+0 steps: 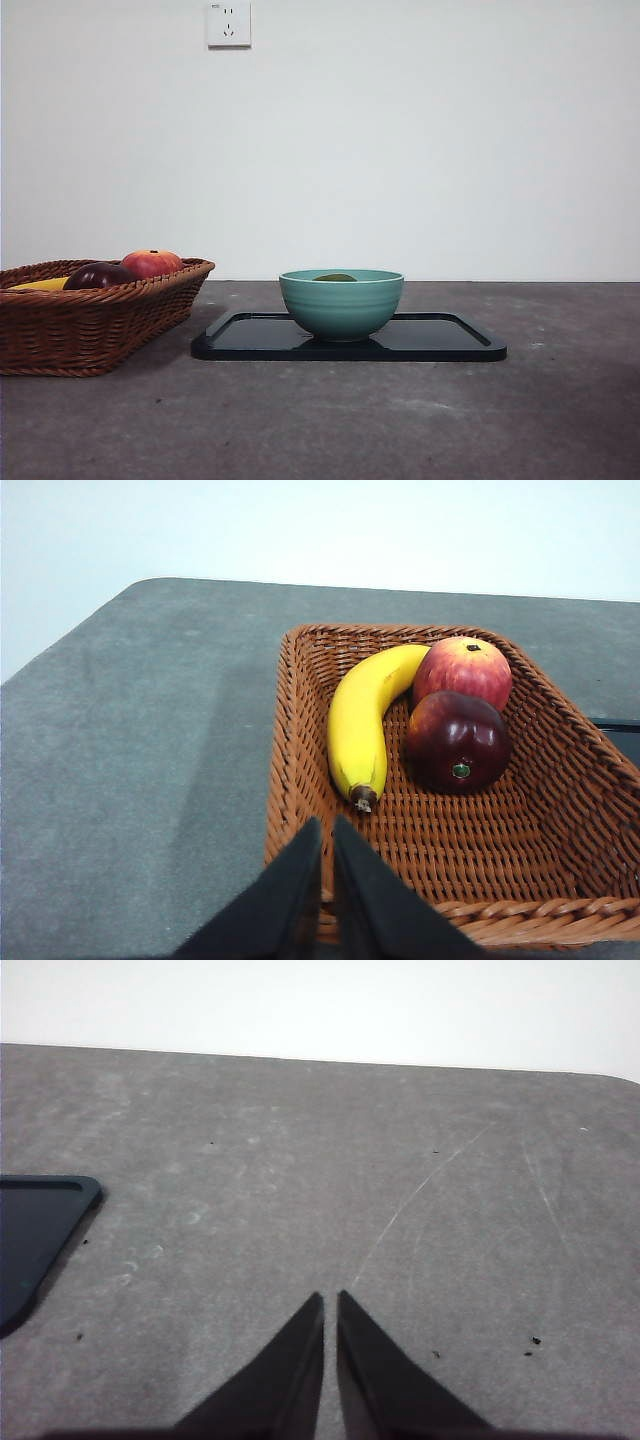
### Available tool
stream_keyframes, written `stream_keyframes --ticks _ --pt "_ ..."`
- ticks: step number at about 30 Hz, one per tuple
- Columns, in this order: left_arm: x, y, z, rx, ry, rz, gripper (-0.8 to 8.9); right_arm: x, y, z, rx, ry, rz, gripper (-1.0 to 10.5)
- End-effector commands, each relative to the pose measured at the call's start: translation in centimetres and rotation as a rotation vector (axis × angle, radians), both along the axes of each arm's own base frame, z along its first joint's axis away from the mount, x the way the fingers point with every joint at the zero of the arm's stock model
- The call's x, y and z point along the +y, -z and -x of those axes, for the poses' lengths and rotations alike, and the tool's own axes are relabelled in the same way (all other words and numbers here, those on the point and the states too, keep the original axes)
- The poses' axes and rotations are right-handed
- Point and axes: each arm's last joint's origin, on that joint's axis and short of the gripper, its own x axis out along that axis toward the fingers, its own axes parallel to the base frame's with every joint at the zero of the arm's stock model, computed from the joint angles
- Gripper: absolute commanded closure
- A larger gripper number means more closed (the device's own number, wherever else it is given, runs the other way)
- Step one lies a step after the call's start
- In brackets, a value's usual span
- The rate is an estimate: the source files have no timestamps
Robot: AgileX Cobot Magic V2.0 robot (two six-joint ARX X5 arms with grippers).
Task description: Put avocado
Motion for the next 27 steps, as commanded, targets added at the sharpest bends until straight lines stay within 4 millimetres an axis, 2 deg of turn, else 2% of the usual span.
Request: stream_keyframes --ticks 1,27 --pt "-0.01 0.77 -0.08 0.028 -0.003 0.005 7.94 -0.03 0.16 -0.02 0.0 0.004 0.011 9.3" --pt "-0.01 0.77 -0.08 0.028 -0.003 0.005 7.94 -0.03 0.06 -0.03 -0.009 0.004 0.012 9.3"
